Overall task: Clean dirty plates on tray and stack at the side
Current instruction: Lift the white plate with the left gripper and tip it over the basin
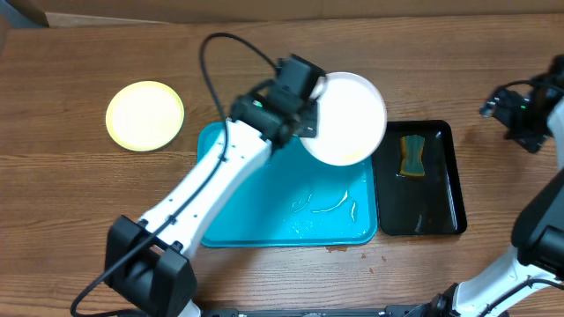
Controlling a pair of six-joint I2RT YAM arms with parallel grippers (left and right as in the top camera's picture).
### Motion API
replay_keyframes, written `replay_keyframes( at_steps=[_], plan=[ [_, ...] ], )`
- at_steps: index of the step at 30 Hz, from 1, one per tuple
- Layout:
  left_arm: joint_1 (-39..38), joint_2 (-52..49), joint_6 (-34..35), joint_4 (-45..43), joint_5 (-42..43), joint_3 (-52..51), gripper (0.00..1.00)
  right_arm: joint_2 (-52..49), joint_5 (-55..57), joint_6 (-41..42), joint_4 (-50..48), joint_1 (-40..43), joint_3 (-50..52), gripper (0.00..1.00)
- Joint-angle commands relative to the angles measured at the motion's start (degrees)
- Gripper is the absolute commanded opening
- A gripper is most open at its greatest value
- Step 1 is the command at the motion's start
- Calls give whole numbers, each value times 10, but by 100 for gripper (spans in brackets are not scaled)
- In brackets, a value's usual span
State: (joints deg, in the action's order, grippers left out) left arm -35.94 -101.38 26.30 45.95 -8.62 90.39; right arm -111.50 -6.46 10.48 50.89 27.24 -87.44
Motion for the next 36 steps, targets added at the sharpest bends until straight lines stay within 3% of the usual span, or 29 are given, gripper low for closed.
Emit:
replay_keyframes(
  at_steps=[1,9,18,25,30,33,36],
  plan=[
    [-44,-5,-25,-19,-74,14,4,12,21,0,-3,22,-10,100],
    [-147,-5,-127,-92,-215,14,4,12,21,0,-3,38,-10,100],
    [-247,-21,-332,-219,-418,13,4,12,21,0,-3,38,-10,100],
    [-302,-51,-563,-375,-490,13,4,12,21,0,-3,38,-10,100],
    [-329,-59,-718,-538,-565,13,4,12,21,0,-3,38,-10,100],
    [-339,-59,-781,-651,-597,13,4,12,21,0,-3,38,-10,100],
    [-342,-59,-796,-722,-610,13,4,12,21,0,-3,38,-10,100]
  ],
)
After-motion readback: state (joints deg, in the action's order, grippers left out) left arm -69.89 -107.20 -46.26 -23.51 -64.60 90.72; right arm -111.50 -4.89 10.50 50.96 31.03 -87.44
